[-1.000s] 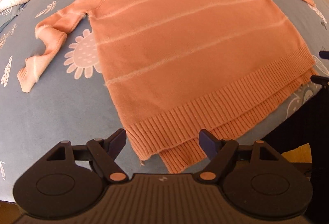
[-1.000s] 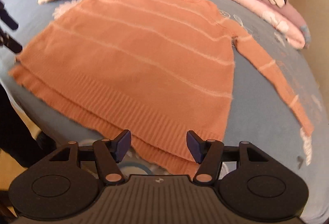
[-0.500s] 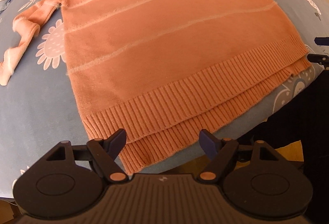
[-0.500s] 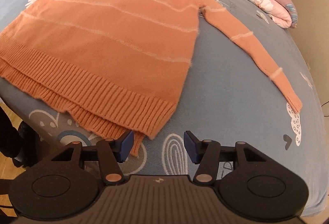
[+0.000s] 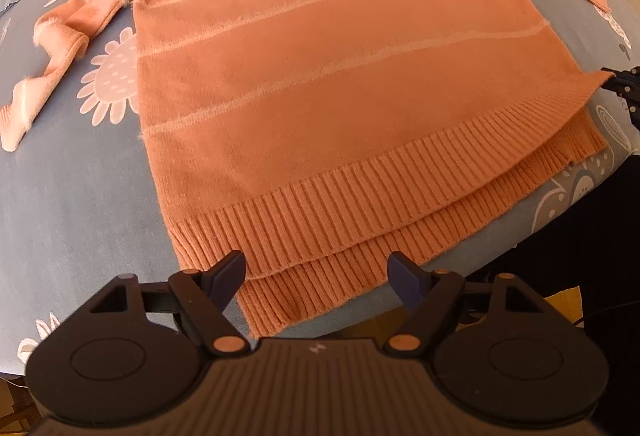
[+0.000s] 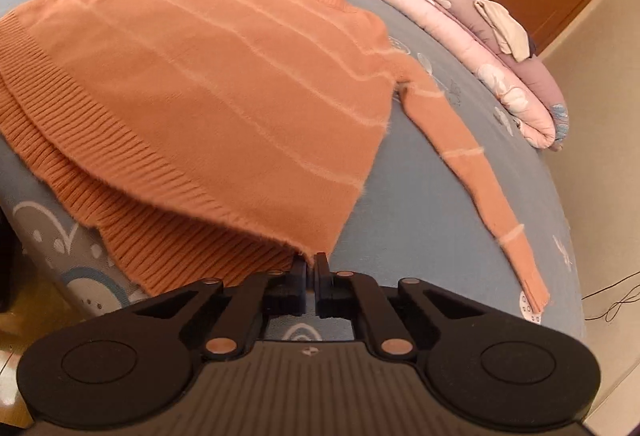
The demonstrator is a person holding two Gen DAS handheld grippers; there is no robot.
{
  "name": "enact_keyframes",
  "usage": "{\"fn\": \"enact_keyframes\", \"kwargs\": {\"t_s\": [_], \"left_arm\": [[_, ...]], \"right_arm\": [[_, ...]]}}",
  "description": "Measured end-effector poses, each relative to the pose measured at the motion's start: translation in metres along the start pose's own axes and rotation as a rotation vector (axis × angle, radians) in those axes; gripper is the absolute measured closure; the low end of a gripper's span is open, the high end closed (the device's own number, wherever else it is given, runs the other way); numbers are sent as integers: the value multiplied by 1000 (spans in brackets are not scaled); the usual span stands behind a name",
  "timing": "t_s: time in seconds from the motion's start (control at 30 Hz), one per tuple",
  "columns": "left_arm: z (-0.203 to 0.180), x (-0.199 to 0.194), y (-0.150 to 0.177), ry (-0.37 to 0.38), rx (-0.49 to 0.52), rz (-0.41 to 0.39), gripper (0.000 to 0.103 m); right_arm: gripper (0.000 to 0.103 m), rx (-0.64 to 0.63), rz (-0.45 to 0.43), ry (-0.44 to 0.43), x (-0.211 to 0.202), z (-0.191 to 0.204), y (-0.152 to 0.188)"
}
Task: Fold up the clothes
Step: 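Move both open grippers over the ribbed hem, surveying the sweater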
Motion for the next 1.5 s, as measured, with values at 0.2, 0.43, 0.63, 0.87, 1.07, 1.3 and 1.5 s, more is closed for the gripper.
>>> {"fn": "enact_keyframes", "kwargs": {"t_s": [0.2, 0.43, 0.63, 0.87, 1.07, 1.3, 1.5], "left_arm": [[2, 6, -1, 12, -15, 9, 25], [27, -9, 2, -22, -65, -13, 25], [61, -26, -10, -63, -109, -34, 25], [40, -7, -12, -19, -26, 34, 24], [40, 18, 18, -39, -31, 105, 10], [83, -36, 39, -38, -151, 9, 15], [68, -39, -6, 27, -124, -111, 14]], "right_arm": [[98, -62, 47, -27, 9, 7, 9], [81, 2, 131, -63, -8, 16, 14], [67, -28, 49, -170, -30, 41, 6], [65, 30, 33, -220, -27, 76, -22], [53, 102, 63, -218, -38, 77, -19], [49, 221, 89, -187, -51, 52, -11], [47, 317, 113, -163, -60, 33, -15]]}}
Point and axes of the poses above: each gripper's, at about its wrist camera, not at the fingertips, and x roughly the way its jaws point, z to its left, y to its underside, the point moved 1 cm from there along x, roughly the way its jaws point, and after that the axes turned 8 degrees about y, right-handed, at the moved point
